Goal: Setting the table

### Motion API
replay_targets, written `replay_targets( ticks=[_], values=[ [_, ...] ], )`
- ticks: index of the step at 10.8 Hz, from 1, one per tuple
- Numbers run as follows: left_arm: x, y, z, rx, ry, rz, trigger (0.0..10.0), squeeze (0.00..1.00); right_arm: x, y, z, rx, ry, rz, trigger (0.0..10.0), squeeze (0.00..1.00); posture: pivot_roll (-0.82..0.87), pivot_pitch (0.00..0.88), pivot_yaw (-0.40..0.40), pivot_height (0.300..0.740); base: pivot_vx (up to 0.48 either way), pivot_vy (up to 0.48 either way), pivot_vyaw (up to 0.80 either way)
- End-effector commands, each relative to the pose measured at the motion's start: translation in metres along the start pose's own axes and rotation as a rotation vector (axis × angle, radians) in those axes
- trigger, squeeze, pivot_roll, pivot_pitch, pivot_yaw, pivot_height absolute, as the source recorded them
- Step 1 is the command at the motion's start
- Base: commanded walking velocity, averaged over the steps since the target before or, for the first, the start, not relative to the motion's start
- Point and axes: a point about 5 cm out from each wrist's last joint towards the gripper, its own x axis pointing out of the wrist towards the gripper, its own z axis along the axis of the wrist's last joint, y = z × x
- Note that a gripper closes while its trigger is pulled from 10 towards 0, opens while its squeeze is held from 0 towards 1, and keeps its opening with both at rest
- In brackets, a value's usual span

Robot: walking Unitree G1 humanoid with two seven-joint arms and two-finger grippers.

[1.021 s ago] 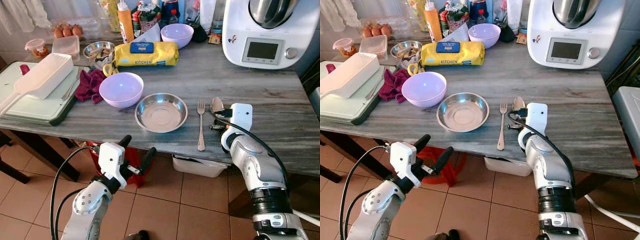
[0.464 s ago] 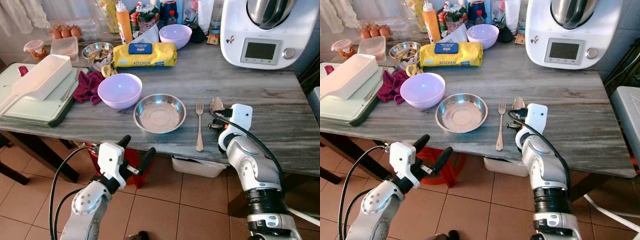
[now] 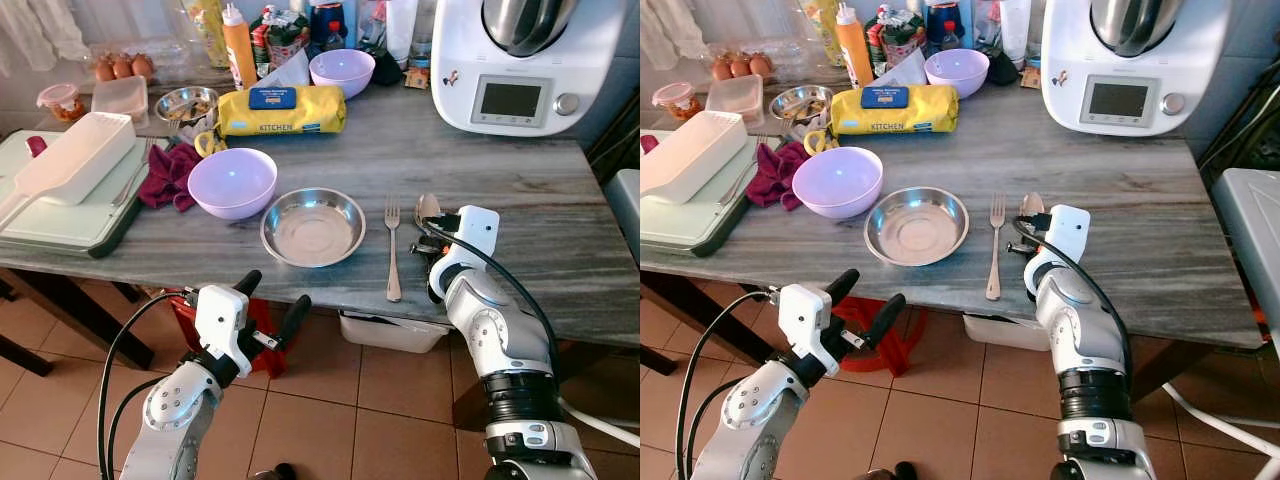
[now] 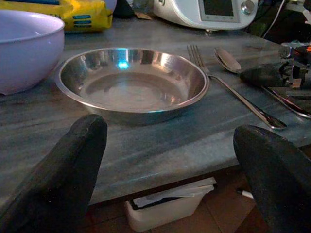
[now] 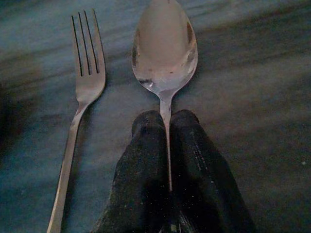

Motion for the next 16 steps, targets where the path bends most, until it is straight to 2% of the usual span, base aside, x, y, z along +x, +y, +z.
replay_targets(
  ticks=[1,2,7,13,15,16],
  values=[
    [-0.003,0.003,-0.004,0.004,0.024,0.007,10.0,0.00,-0.001,-0.009,-0.045,0.027,0.190,-0.043,8.8,1.00,-0.02,0.172,0.086,0.740,0.000,0.000,0.00],
    [-0.003,0.003,-0.005,0.003,0.027,0.007,10.0,0.00,-0.001,-0.010,-0.045,0.028,0.187,-0.045,10.0,1.00,-0.02,0.172,0.086,0.740,0.000,0.000,0.00],
    [-0.004,0.001,-0.001,-0.002,0.017,-0.006,10.0,0.00,-0.002,-0.009,-0.023,0.023,0.065,-0.042,10.0,1.00,-0.03,0.171,0.085,0.740,0.000,0.000,0.00],
    [-0.007,0.001,0.005,-0.133,-0.020,-0.090,10.0,0.00,-0.008,-0.003,0.013,0.076,-0.072,-0.018,10.0,1.00,-0.04,0.172,0.078,0.740,0.000,0.000,0.00],
    [-0.006,0.002,0.008,-0.136,-0.024,-0.097,10.0,0.00,-0.011,0.000,0.020,0.075,-0.098,-0.012,10.0,1.00,-0.04,0.171,0.076,0.740,0.000,0.000,0.00],
    [-0.006,0.004,0.010,-0.136,-0.033,-0.087,10.0,0.00,-0.015,0.001,0.031,0.071,-0.143,-0.010,10.0,1.00,-0.04,0.171,0.076,0.740,0.000,0.000,0.00]
  ],
)
